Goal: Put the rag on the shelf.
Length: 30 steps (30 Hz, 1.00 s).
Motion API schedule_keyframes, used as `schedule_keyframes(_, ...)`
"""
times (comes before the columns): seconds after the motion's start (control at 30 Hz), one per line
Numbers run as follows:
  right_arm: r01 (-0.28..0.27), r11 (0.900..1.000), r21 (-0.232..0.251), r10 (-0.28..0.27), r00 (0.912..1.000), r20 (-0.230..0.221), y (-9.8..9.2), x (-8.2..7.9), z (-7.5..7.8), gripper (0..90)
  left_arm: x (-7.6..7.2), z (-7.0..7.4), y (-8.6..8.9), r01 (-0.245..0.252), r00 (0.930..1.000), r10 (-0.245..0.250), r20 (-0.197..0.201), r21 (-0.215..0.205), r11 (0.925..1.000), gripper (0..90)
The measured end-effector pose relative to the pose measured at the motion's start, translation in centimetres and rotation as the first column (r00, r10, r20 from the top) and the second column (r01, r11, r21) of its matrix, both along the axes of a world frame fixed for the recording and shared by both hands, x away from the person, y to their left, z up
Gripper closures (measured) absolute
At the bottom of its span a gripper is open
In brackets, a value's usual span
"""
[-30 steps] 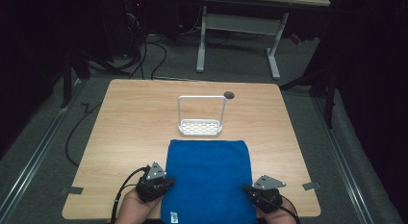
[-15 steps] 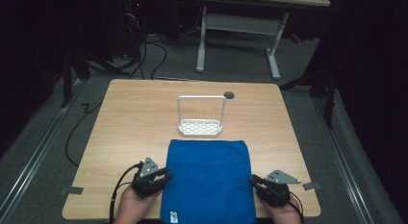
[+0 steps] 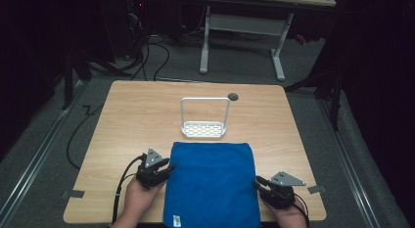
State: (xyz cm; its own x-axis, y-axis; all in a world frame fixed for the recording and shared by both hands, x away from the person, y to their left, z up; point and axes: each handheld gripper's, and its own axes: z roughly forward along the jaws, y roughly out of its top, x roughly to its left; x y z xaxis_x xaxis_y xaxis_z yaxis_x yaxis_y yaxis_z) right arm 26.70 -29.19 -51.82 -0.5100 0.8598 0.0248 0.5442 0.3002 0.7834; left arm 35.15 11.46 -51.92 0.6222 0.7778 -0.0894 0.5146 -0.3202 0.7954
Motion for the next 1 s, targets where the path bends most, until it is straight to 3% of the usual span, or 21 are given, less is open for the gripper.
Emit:
schedule_keyframes(0.2, 0.002, 1.0, 0.005, -0.002, 1.0, -0.001, -0.3, 0.1, 0.0, 72.4, 2.8, 0.4, -0.4, -0.049, 0.9988, 0.049, -0.007, -0.007, 0.9988, 68.4)
schedule_keyframes(0.37, 0.009, 1.0, 0.016, -0.009, 1.0, 0.0, -0.6, 0.1, 0.0, 71.1, 4.8, 0.6, -1.1, -0.072, 0.9974, 0.071, 0.005, 0.025, 0.9971, 70.0)
schedule_keyframes(0.43, 0.013, 1.0, 0.015, -0.013, 0.9999, 0.003, -0.7, 0.1, 0.0, 71.1, 6.0, 0.4, -1.5, -0.077, 0.997, 0.077, -0.01, 0.035, 0.9964, 69.6)
schedule_keyframes(0.47, 0.015, 1.0, 0.014, -0.015, 0.9999, 0.003, -0.7, 0.2, 0.0, 71.1, 6.7, 0.2, -1.5, -0.077, 0.9966, 0.078, -0.026, 0.014, 0.9969, 69.1)
schedule_keyframes(0.5, 0.016, 1.0, 0.013, -0.016, 0.9999, 0.005, -0.7, 0.2, -0.1, 71.1, 7.0, 0.0, -1.7, -0.079, 0.9962, 0.08, -0.034, 0.019, 0.9967, 68.3)
schedule_keyframes(0.7, 0.032, 0.999, 0.011, -0.033, 0.9991, 0.028, -0.9, 0.4, -0.2, 71.1, 8.0, -1.3, -2.4, -0.064, 0.9973, 0.066, -0.032, 0.079, 0.9949, 66.8)
schedule_keyframes(0.9, 0.069, 0.998, 0.001, -0.069, 0.997, 0.037, -0.4, 1.4, -0.1, 69.1, 8.3, -1.3, -2.2, -0.074, 0.9964, 0.076, -0.038, 0.068, 0.9949, 70.1)
schedule_keyframes(1.0, 0.091, 0.996, 0.016, -0.092, 0.9952, 0.034, 0.1, 2.9, 0.4, 67.1, 8.3, -1.4, -2.2, -0.078, 0.996, 0.081, -0.038, 0.055, 0.9954, 70.5)
